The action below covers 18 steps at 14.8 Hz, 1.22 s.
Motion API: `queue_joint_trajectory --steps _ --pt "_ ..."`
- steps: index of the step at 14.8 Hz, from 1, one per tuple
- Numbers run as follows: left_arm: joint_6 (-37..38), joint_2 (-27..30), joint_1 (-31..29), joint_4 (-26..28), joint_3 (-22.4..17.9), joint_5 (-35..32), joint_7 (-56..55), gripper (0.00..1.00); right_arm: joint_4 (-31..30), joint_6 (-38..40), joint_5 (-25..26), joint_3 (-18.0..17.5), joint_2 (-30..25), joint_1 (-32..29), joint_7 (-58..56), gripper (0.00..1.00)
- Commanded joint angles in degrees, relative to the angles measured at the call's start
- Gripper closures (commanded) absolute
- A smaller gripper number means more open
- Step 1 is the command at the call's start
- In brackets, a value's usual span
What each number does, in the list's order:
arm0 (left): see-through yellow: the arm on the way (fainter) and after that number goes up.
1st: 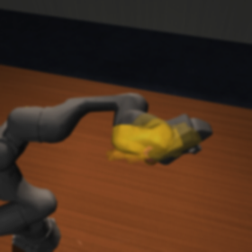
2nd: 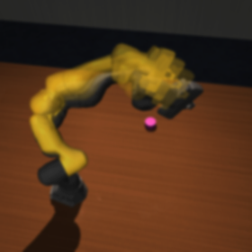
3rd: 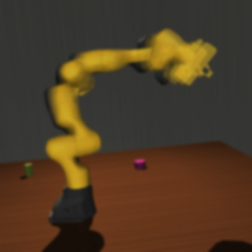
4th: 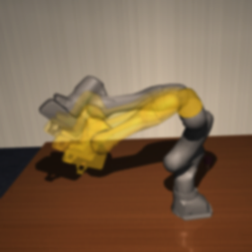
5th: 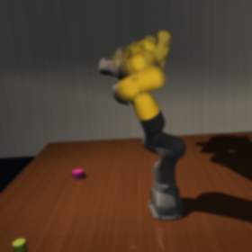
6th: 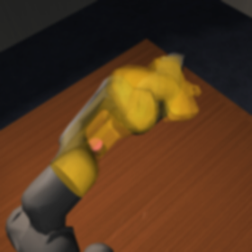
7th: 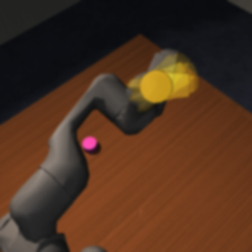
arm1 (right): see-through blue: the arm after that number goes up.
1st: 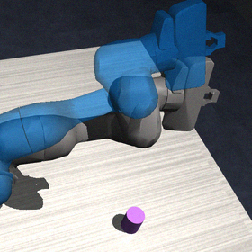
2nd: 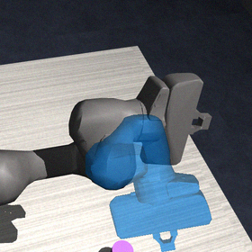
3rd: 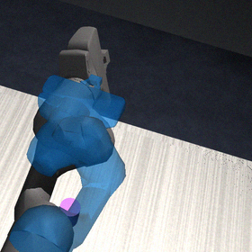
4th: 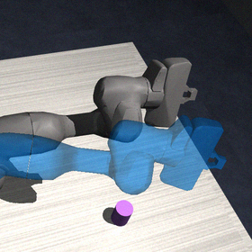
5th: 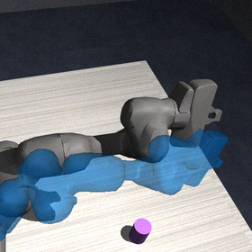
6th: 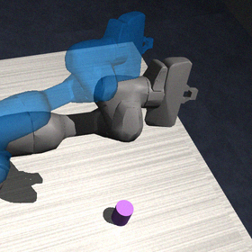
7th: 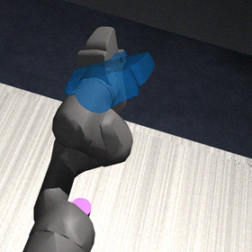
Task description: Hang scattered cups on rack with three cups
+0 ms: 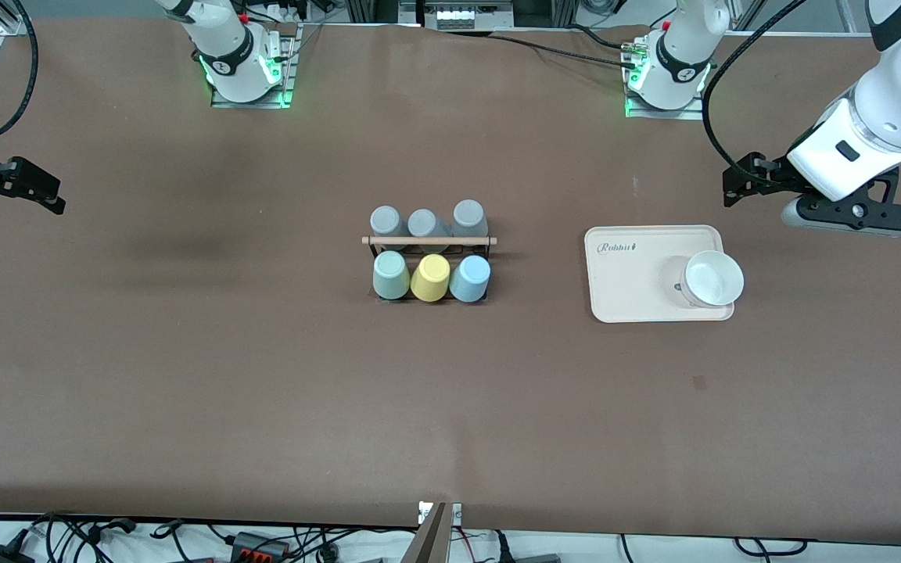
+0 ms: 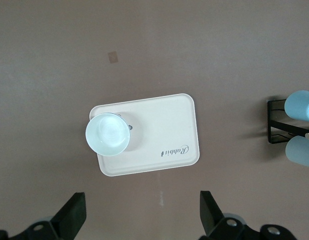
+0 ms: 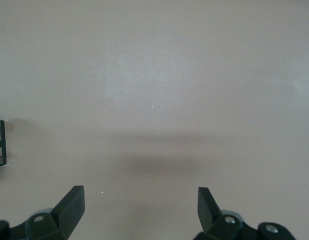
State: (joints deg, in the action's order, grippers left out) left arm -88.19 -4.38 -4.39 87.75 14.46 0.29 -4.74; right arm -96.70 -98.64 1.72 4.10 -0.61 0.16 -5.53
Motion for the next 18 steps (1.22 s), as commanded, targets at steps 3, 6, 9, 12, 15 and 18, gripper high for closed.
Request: queue_joint_trajectory --steps 3,6,9,12,15,18 --pt "0.56 -0.02 -0.61 -0.21 0.39 -0.21 0.35 0.0 -0.41 -1.63 -2.32 -0.06 -0.36 0.1 -0.36 0.0" --pt "0.56 -0.02 -0.62 -0.21 0.3 0.58 0.43 0.0 -0.41 -2.69 -2.42 -0.06 0.0 0.19 -0.28 0.0" --pt "0.65 -0.02 -0.79 -0.21 0.3 0.58 0.61 0.0 -0.41 -3.22 -2.51 -0.06 0.0 0.1 -0.28 0.0" --pt "0.65 -0.02 -0.79 -0.21 0.3 0.58 0.7 0.0 -0.42 -3.22 -2.42 -0.06 0.08 0.19 -0.28 0.0" --pt "0.65 -0.02 -0.79 -0.21 0.3 0.58 0.61 0.0 -0.41 -3.22 -2.51 -0.67 0.09 -1.39 1.3 0.0" --pt "0.65 -0.02 -0.79 -0.21 0.3 0.58 0.43 0.0 -0.5 -3.84 -2.42 -2.08 0.09 -1.74 3.15 0.0"
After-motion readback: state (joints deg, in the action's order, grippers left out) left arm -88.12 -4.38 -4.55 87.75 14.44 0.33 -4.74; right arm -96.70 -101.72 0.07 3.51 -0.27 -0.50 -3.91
